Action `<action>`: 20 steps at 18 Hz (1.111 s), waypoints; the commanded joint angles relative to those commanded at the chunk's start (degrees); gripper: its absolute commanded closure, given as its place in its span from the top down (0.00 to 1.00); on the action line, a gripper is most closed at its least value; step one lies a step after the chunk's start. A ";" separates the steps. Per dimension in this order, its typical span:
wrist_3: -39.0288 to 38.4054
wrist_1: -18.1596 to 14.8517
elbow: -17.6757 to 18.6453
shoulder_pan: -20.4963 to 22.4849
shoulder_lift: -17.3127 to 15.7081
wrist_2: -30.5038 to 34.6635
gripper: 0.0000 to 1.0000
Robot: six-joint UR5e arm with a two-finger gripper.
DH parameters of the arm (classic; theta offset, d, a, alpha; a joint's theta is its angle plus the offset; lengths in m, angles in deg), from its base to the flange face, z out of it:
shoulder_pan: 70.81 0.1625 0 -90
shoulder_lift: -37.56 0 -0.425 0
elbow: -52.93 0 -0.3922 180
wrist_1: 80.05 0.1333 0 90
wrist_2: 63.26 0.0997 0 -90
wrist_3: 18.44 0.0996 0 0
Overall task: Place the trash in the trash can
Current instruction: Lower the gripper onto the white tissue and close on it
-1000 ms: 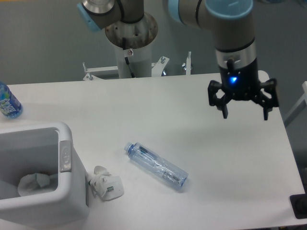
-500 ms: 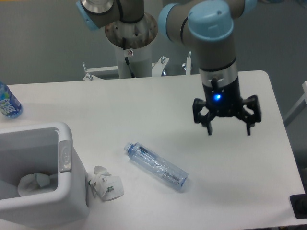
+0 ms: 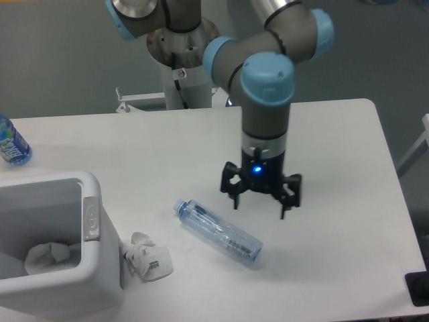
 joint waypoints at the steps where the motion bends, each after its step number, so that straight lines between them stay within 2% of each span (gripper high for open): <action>1: 2.03 0.09 0.53 -0.27 0.53 -0.70 1.00; 6: 6.26 1.84 2.38 -6.15 3.60 -1.24 1.00; 10: 6.01 4.22 2.73 -9.84 6.68 -1.15 1.00; 14: 3.38 8.17 3.52 -12.66 8.61 -1.41 1.00; 18: 1.35 8.87 5.62 -13.80 8.62 -2.29 1.00; 20: 1.35 10.71 6.94 -14.68 8.70 -2.38 1.00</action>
